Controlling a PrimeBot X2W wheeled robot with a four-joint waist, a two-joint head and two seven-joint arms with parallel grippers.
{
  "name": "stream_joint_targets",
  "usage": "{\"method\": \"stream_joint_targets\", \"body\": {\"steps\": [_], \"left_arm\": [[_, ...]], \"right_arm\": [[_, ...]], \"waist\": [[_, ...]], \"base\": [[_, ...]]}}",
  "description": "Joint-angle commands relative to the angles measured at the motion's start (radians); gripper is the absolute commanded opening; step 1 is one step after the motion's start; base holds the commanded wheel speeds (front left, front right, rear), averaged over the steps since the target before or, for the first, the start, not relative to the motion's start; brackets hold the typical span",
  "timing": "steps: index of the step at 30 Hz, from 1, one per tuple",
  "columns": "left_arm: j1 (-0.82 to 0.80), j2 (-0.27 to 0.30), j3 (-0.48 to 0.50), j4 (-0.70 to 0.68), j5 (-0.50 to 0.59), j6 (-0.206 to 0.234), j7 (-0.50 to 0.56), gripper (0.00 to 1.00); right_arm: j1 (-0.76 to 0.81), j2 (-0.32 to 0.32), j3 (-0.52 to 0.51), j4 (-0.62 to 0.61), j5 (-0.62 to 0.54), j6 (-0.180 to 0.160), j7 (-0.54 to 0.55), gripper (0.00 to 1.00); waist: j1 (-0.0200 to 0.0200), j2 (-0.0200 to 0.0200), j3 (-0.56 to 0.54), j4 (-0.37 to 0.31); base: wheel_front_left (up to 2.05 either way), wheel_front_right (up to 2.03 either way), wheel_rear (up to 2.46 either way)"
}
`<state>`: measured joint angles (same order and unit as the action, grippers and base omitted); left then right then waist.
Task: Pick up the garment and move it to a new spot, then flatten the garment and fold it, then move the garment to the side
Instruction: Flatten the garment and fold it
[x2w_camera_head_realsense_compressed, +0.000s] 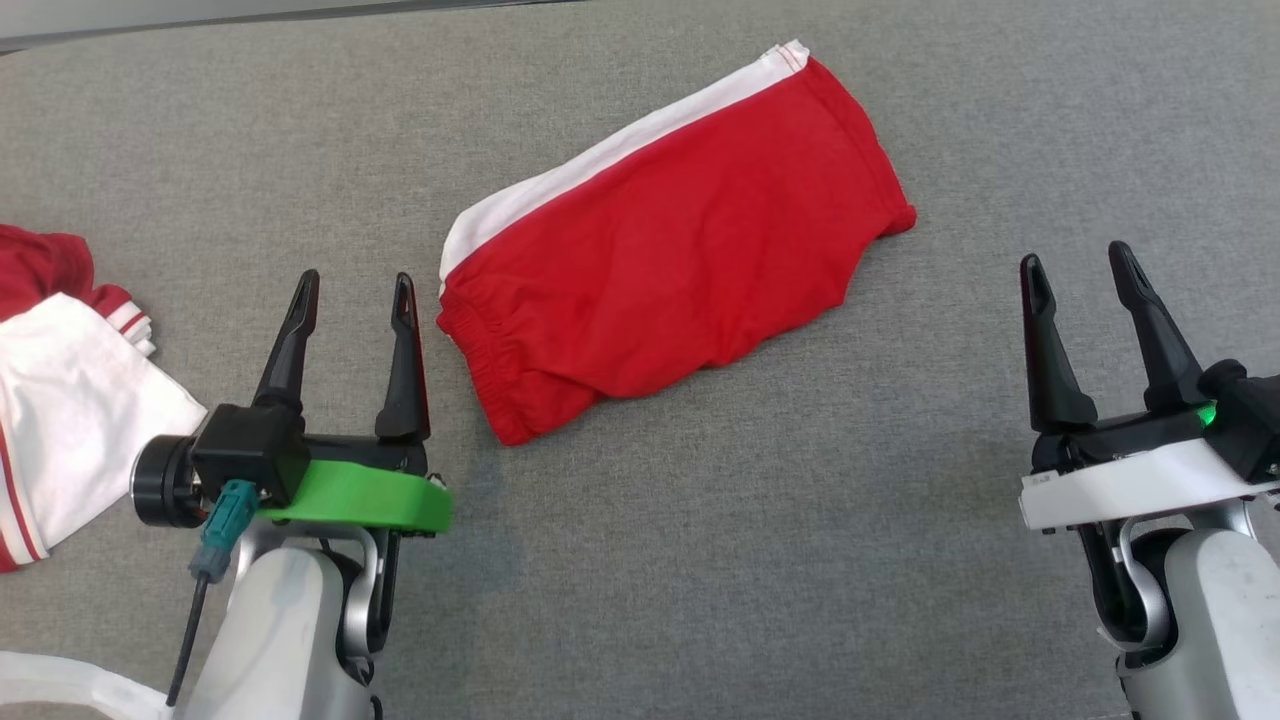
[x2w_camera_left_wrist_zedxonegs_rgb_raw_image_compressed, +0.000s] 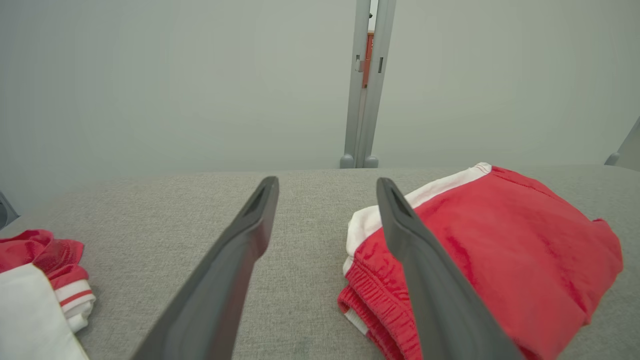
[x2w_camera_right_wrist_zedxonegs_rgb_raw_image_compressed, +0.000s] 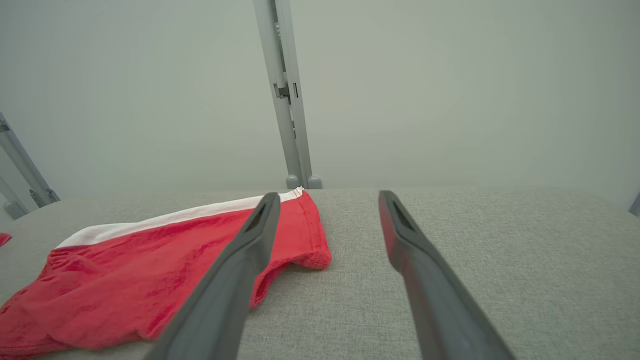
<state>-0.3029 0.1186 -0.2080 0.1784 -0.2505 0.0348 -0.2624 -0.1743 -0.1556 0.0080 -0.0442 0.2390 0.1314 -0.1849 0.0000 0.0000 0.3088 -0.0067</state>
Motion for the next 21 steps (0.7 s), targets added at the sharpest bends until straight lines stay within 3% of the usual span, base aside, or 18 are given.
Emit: {"method": "stream_joint_targets", "body": {"steps": [1, 10, 21], "left_arm": [[-0.023, 0.001, -0.004, -0.007, 0.006, -0.006, -0.003, 1.0], [-0.092, -0.024, -0.033, -0.033, 0.023, -0.025, -0.003, 1.0], [-0.161, -0.057, -0.072, -0.038, 0.027, -0.047, -0.003, 1.0]], "right_arm": [[-0.024, -0.01, -0.005, 0.01, 0.005, -0.001, 0.005, 1.0], [-0.142, -0.072, 0.007, 0.1, 0.028, -0.001, 0.041, 1.0], [-0.377, -0.17, 0.137, 0.339, 0.087, -0.001, 0.106, 1.0]], "waist": [[0.0, 0.0, 0.021, 0.01], [0.0, 0.0, 0.12, 0.071], [0.0, 0.0, 0.209, 0.152]], "base": [[0.0, 0.0, 0.0], [0.0, 0.0, 0.0], [0.0, 0.0, 0.0]]}}
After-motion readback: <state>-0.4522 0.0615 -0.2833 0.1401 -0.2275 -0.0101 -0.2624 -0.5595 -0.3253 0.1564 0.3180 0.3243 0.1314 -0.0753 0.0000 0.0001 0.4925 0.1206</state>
